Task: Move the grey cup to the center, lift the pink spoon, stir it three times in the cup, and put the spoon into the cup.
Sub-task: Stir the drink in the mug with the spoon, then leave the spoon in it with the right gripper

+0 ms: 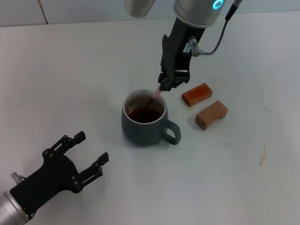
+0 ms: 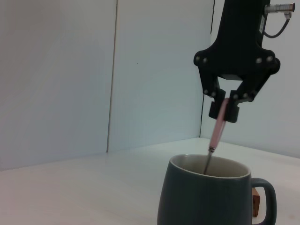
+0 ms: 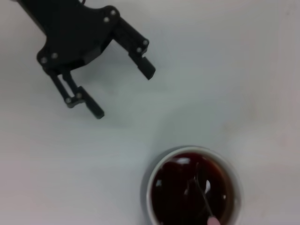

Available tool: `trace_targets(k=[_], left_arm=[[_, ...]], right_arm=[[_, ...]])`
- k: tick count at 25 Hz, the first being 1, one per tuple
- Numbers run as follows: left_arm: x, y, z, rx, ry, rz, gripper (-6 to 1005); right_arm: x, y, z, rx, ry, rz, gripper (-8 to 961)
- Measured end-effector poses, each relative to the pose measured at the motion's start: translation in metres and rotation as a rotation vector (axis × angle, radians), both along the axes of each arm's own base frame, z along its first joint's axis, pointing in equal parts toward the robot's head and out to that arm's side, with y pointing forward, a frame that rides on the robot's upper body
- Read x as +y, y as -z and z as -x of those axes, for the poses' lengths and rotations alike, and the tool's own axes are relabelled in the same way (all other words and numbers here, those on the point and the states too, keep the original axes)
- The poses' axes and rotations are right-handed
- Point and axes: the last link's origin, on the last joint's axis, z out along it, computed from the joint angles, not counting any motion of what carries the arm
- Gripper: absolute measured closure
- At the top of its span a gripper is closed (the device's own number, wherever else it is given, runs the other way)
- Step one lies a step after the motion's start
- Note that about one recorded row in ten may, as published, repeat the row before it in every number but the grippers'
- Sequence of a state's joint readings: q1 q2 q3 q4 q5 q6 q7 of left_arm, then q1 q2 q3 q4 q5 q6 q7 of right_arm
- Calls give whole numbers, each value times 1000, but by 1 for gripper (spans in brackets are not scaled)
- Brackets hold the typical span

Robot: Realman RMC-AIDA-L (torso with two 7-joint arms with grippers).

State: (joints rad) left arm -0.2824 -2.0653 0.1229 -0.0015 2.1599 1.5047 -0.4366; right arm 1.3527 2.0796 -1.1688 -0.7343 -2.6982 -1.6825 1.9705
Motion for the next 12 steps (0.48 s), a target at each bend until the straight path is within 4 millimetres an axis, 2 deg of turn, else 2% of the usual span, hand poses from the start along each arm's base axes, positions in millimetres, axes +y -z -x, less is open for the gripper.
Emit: trace_targets(k=[5, 12], left_arm=[[0, 0, 0, 1, 1, -1, 190], [1, -1, 1, 11, 3, -2, 190]], right_arm=[[2, -2, 4, -25, 2, -24, 842], [-6, 2, 7, -41, -6, 21, 842]])
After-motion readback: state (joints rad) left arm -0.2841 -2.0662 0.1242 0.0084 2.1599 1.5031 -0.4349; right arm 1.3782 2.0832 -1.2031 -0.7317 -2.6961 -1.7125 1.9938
